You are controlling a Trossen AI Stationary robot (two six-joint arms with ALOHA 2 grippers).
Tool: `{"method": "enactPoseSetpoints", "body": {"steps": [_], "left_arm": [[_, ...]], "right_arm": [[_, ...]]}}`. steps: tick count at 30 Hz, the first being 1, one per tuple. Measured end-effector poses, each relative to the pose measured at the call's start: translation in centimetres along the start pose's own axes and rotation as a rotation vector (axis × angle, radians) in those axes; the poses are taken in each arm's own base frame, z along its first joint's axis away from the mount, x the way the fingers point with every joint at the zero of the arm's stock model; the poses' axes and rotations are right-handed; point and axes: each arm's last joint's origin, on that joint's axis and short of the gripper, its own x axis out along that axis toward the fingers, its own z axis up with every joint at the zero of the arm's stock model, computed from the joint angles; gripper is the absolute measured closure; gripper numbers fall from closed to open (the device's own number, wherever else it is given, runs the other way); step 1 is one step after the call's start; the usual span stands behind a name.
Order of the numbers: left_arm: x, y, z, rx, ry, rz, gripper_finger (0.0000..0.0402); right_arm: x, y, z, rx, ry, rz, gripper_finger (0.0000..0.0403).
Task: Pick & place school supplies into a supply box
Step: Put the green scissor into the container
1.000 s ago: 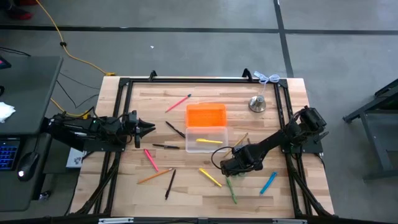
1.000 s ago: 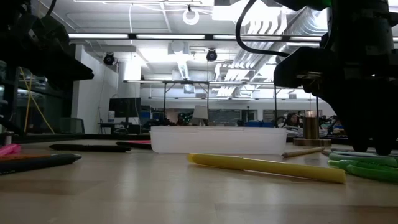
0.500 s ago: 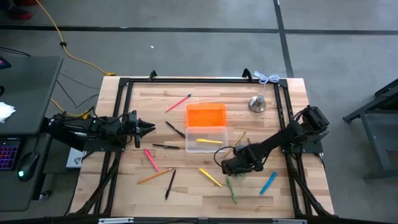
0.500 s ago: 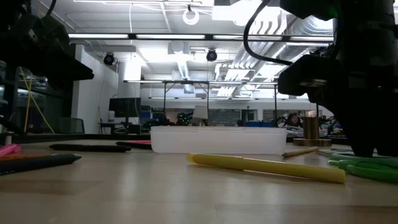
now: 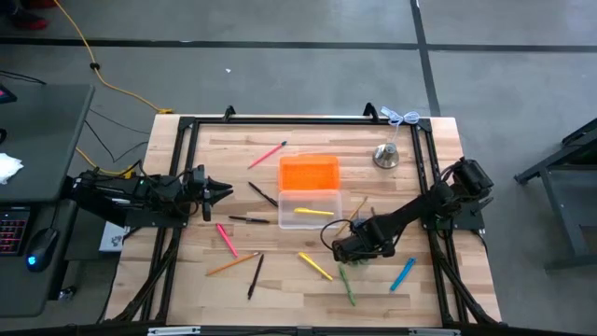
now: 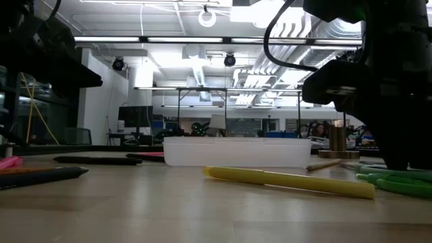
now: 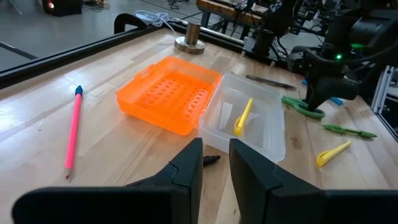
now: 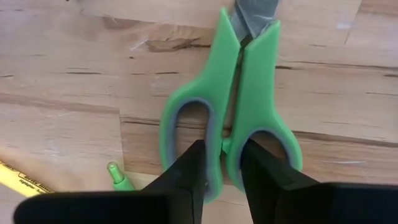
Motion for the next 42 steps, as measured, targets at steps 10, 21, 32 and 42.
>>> {"method": "enactPoseSetpoints", "body": {"steps": [10, 21, 32, 42], "left_arm": [[0.0, 0.0, 0.0, 0.001, 0.000, 0.003, 0.0291], [0.0, 0.0, 0.0, 0.001, 0.001, 0.003, 0.0291], [0.0, 0.0, 0.0, 0.001, 0.001, 0.003, 0.0291], [0.0, 0.0, 0.0, 0.001, 0.001, 0.003, 0.0291]], "right_arm": [[0.0, 0.0, 0.0, 0.018, -0.008, 0.005, 0.0337], [0.0, 0.3, -0.1, 0.042, 0.008, 0.023, 0.0346], [-0.7, 0.1, -0.1, 0.048, 0.009, 0.035, 0.0347], [-1.1, -0.2, 0.0, 0.055, -0.007, 0.026, 0.0350]]}}
